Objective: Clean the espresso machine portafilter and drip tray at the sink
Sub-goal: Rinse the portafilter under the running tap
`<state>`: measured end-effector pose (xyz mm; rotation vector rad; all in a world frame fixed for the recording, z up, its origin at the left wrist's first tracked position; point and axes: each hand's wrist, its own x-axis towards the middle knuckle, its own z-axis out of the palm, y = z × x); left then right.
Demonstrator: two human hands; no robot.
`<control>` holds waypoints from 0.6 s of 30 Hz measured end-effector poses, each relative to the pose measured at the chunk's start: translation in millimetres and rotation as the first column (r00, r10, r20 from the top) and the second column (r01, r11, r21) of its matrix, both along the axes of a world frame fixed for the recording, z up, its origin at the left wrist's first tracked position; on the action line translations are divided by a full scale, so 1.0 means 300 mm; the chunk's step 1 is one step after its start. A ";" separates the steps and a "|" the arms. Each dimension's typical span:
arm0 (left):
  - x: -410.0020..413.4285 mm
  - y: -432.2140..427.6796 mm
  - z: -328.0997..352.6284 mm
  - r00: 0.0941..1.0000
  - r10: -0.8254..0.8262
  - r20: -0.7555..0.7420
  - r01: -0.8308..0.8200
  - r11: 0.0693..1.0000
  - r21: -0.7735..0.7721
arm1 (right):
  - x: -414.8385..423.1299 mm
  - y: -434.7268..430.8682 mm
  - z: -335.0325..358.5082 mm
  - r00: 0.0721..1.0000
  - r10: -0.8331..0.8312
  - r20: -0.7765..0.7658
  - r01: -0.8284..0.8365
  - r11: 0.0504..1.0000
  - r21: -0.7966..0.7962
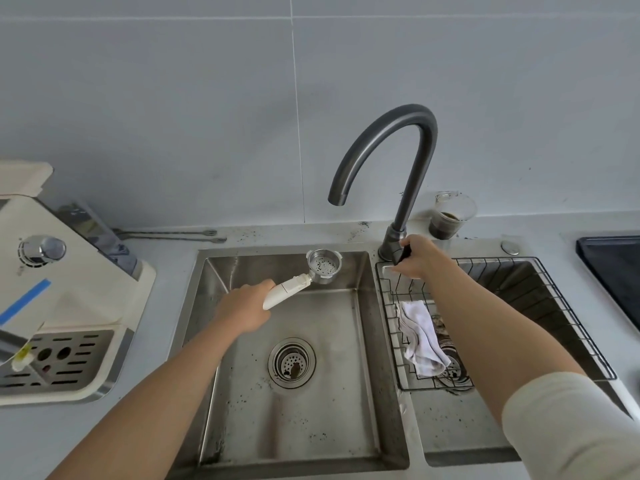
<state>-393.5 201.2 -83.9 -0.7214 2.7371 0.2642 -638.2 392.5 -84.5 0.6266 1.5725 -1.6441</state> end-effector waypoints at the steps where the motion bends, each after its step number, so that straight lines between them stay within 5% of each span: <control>1: -0.001 0.000 0.000 1.000 -0.002 0.000 0.002 1.000 0.002 | -0.001 0.000 -0.005 1.000 -0.019 0.014 0.020 1.000 -0.010; 18: -0.009 0.003 0.004 1.000 -0.019 -0.009 0.019 1.000 0.017 | 0.012 -0.001 -0.028 0.998 -0.061 0.014 0.063 0.992 -0.111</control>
